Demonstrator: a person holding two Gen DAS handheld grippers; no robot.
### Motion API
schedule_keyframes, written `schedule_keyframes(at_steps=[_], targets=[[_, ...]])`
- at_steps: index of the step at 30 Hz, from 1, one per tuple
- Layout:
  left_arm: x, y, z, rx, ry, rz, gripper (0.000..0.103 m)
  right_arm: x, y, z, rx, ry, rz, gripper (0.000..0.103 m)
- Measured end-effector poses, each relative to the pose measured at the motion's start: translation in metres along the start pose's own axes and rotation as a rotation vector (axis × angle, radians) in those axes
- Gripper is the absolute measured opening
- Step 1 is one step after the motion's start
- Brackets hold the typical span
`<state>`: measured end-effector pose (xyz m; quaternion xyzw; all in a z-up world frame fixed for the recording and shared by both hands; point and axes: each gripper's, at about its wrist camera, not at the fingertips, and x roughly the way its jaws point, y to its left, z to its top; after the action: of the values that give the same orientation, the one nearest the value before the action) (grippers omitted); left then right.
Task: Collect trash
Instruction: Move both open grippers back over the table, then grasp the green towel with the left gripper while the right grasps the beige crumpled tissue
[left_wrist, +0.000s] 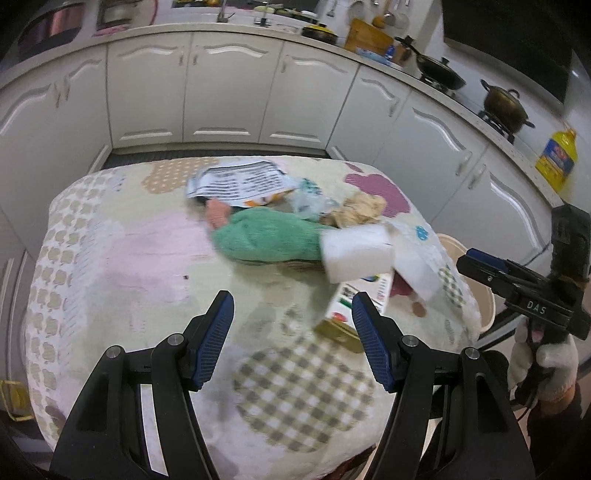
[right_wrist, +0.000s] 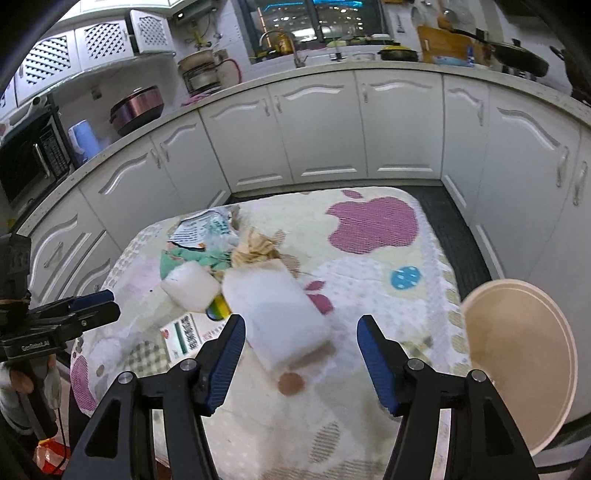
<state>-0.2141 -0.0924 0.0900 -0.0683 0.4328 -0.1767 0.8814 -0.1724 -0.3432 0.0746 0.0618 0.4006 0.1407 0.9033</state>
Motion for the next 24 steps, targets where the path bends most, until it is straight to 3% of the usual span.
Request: schedule_keyframes(at_steps=[10, 24], targets=[[0.008, 0.029, 0.014, -0.063, 0.008, 0.003, 0.065, 0.026, 0.018, 0.027, -0.035, 0.016, 0.036, 0.061], [0.051, 0.045, 0.053, -0.162, 0.052, -0.095, 0.065, 0.089, 0.021, 0.064, -0.022, 0.114, 0.11, 0.061]])
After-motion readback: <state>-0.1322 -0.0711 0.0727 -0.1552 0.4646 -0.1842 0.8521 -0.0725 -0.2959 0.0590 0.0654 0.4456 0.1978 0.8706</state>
